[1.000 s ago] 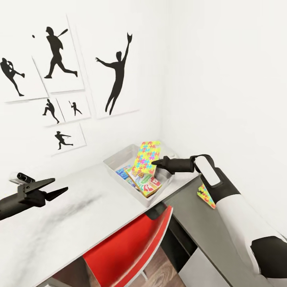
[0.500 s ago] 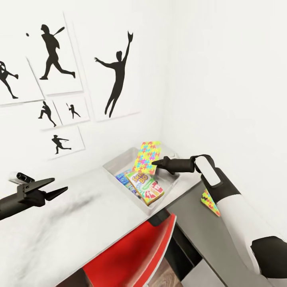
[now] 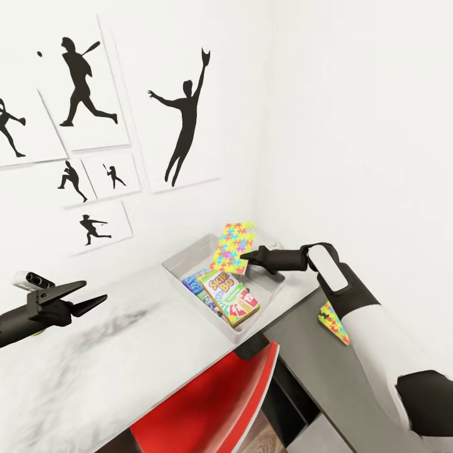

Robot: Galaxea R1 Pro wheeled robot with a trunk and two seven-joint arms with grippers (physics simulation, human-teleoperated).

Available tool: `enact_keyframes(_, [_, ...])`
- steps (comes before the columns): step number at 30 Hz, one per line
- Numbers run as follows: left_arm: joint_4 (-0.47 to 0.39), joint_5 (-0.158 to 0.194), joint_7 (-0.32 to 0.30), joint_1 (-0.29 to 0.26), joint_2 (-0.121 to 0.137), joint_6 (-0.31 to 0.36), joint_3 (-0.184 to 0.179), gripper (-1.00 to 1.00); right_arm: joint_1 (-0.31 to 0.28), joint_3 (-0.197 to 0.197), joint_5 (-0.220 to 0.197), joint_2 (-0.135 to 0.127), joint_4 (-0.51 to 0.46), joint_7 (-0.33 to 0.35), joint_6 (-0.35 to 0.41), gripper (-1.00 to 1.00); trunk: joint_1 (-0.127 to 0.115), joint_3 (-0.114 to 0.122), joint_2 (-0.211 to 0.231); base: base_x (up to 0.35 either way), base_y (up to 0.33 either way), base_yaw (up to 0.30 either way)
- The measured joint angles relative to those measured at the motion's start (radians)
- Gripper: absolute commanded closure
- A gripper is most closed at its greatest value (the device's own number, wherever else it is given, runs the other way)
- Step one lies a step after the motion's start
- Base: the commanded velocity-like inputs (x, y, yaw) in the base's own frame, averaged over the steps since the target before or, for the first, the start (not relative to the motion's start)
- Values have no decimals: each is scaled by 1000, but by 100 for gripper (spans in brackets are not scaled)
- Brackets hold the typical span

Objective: Put all the toys in the child's room - the three board games (two on the bed and one on the table), the two jigsaw puzzles on the table, and the tennis ball on the table - inside the toy box on the table in the child's room.

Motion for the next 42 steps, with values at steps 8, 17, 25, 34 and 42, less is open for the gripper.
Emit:
enact_keyframes(8, [0, 0, 0, 0, 0, 0, -3, -100, -152, 72, 23, 3, 207, 4, 0, 100, 0, 0, 0, 0, 0, 0])
enact_keyframes(17, [0, 1, 0, 0, 0, 0, 0, -100, -276, 285, 40, 15, 354, 89, 1, 100, 0, 0, 0, 0, 0, 0])
enact_keyframes(25, [0, 1, 0, 0, 0, 0, 1, -100, -278, 343, 41, 7, 355, 130, 1, 100, 0, 0, 0, 0, 0, 0])
enact_keyframes(34, [0, 0, 0, 0, 0, 0, 1, -100, -279, 436, 44, 14, 355, 228, 1, 100, 0, 0, 0, 0, 0, 0])
enact_keyframes(42, [0, 1, 0, 0, 0, 0, 2, -100, -280, 471, 50, 16, 356, 236, 1, 100, 0, 0, 0, 0, 0, 0])
